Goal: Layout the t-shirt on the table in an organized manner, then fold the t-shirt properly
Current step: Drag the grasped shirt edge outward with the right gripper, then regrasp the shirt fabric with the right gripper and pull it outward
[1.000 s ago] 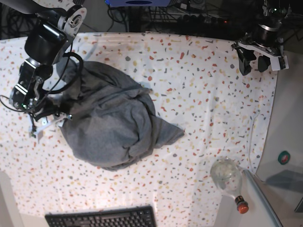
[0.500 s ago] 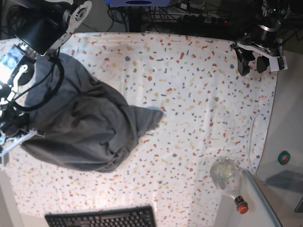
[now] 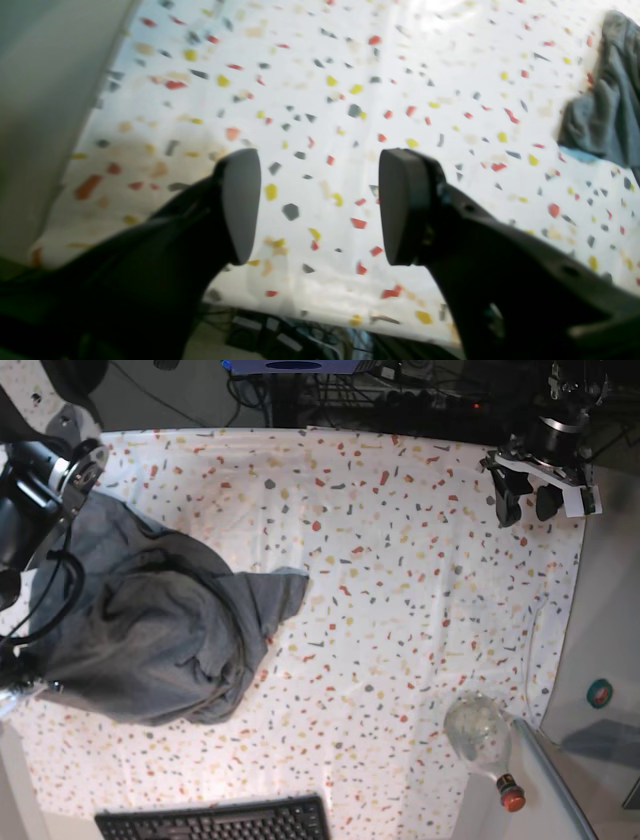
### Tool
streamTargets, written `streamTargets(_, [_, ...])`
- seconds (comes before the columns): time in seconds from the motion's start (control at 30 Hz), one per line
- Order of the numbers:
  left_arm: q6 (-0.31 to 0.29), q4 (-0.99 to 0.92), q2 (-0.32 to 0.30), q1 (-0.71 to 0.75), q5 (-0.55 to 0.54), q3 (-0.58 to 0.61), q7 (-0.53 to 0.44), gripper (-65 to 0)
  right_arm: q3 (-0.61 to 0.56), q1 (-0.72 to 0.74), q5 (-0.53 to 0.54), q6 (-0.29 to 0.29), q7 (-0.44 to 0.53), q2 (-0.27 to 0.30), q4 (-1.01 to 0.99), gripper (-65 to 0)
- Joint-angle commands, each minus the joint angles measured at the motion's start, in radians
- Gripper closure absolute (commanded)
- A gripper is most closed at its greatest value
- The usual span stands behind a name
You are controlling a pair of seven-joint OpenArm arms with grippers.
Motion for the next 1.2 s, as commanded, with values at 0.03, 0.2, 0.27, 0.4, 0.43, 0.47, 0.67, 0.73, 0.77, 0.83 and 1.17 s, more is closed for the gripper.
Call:
streamTargets(0.03, [-0.006, 0.014, -0.006, 0.01, -0.003, -0.004, -0.018, -35.1, 0.008, 0.066, 0.011, -0.002, 0.051, 0.062, -0.052, -34.8])
streamTargets(0.2, [-0.006, 0.011, -0.004, 0.011, -0.003, -0.004, -0.018, -35.1, 0.049, -0.053, 0.011, 0.0, -0.027, 0.025, 0.25, -47.3])
streamTargets(0.27, [-0.006, 0.011, -0.006, 0.007, -0.003, -0.004, -0.018, -35.1, 0.049, -0.126, 0.011, 0.0, -0.113, -0.042, 0.391, -47.3])
streamTargets(0.4, [-0.006, 0.014, -0.003, 0.0, -0.003, -0.004, -0.018, -35.1, 0.04, -0.235, 0.009, 0.0, -0.104, -0.186, 0.463, -47.7])
streamTargets(0.43, [-0.006, 0.014, -0.003, -0.007, -0.003, -0.003, -0.018, -35.1, 0.02, -0.252, 0.007, 0.0, -0.087, -0.209, 0.454, -47.7])
streamTargets(0.47, [-0.006, 0.014, -0.003, -0.013, -0.003, -0.003, -0.018, -35.1, -0.007, -0.267, 0.007, 0.0, -0.071, -0.226, 0.439, -47.7])
streamTargets(0.67, [-0.006, 0.013, -0.006, -0.024, -0.003, -0.003, -0.018, -35.1, -0.102, -0.266, 0.004, -0.005, 0.036, -0.239, 0.289, -47.4])
streamTargets(0.73, [-0.006, 0.011, -0.006, -0.026, -0.003, 0.003, -0.018, -35.1, -0.101, -0.255, 0.004, -0.011, 0.067, -0.234, 0.23, -47.4])
streamTargets(0.77, [-0.006, 0.011, -0.006, -0.027, -0.003, 0.005, -0.018, -35.1, -0.101, -0.254, 0.003, -0.033, 0.079, -0.222, 0.209, -47.4])
streamTargets(0.83, [-0.006, 0.011, -0.001, -0.033, -0.003, 0.014, -0.018, -35.1, -0.107, -0.254, 0.007, -0.088, 0.113, -0.206, 0.169, -47.4])
streamTargets(1.17, [-0.006, -0.015, -0.008, -0.119, -0.001, 0.143, -0.016, -34.9, -0.101, -0.287, 0.011, -0.111, 0.1, -0.211, 0.275, 0.0])
